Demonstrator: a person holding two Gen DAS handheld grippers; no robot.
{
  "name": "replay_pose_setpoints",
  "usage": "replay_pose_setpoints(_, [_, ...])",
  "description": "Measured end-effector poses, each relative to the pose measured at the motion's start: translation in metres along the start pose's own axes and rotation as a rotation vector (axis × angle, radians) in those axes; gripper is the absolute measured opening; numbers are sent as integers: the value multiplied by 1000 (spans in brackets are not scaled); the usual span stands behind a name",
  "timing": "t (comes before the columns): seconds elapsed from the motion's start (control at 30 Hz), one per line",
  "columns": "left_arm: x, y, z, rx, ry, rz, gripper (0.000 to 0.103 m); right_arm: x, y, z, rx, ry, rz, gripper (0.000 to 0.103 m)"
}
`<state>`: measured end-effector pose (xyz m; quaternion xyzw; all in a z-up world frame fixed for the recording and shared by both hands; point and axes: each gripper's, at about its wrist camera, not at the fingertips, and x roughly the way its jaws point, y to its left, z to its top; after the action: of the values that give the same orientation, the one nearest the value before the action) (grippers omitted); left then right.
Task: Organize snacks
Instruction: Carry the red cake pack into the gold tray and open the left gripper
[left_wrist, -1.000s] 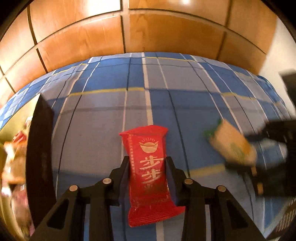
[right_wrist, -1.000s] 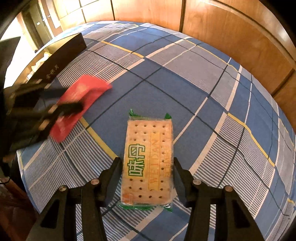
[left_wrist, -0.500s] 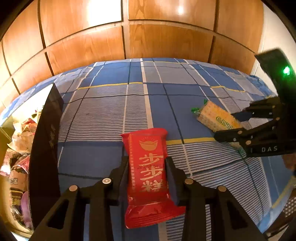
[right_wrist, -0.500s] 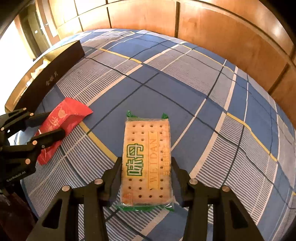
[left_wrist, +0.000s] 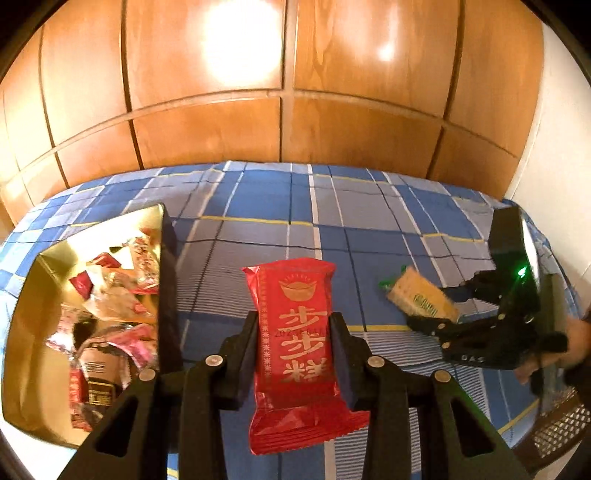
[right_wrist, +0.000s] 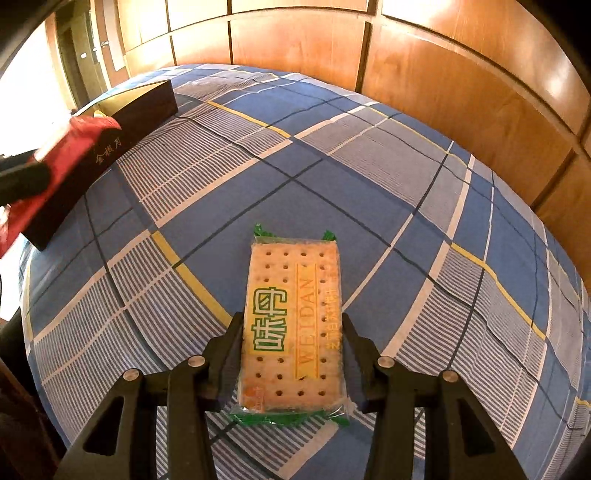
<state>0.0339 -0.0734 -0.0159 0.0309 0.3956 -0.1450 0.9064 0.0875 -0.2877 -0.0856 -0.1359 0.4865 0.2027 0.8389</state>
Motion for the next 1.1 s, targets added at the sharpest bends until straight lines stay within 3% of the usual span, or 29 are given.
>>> replay_pose_setpoints(0.53, [-25, 24, -5, -62, -7, 42, 37, 0, 0, -1, -6, -23, -6, 48])
replay_pose_setpoints(1.1, [-26, 49, -11, -119, 4, 86, 37, -1, -1, -2, 2, -29, -5, 48])
